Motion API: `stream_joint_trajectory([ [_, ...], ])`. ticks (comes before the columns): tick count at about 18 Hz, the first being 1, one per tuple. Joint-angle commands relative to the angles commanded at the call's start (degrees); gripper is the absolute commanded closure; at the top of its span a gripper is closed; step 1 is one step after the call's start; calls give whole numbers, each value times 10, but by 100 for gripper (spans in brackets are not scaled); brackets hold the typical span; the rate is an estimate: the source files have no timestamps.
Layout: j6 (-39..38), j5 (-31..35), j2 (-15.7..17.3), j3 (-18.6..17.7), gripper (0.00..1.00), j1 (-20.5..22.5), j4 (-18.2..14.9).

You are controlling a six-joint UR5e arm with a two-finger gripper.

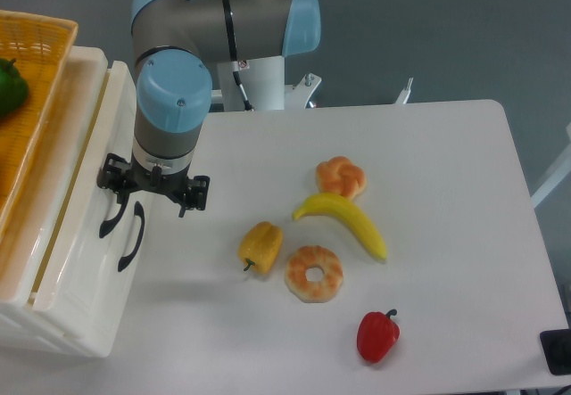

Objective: Slide open the top white drawer
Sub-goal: 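Pull the upper drawer handle outward from the cabinet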

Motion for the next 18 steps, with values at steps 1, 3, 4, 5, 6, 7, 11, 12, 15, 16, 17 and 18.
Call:
stream_joint_trajectory([
  [1, 0, 1, 0, 0, 0, 0, 0],
  [3, -1, 1, 0, -1, 0, -2, 1],
  [4, -2, 1, 0, -2, 0, -4, 2],
  [5, -1, 2, 0, -2, 0, -4, 2],
  [6, -1, 6, 0, -1, 0, -5, 3],
  [7, 0, 9, 0, 0, 0, -5, 3],
  [11, 0, 10, 1, 1, 0, -4, 6],
  [12, 1, 11, 2, 1, 0, -4, 6],
  [15, 2, 32, 1, 3, 0, -4, 6],
  [16, 3, 41, 1, 3, 0, -4, 5],
  [17, 5, 42, 1, 3, 0, -5, 4],
  [18, 5, 42, 1, 4, 0, -5, 5],
])
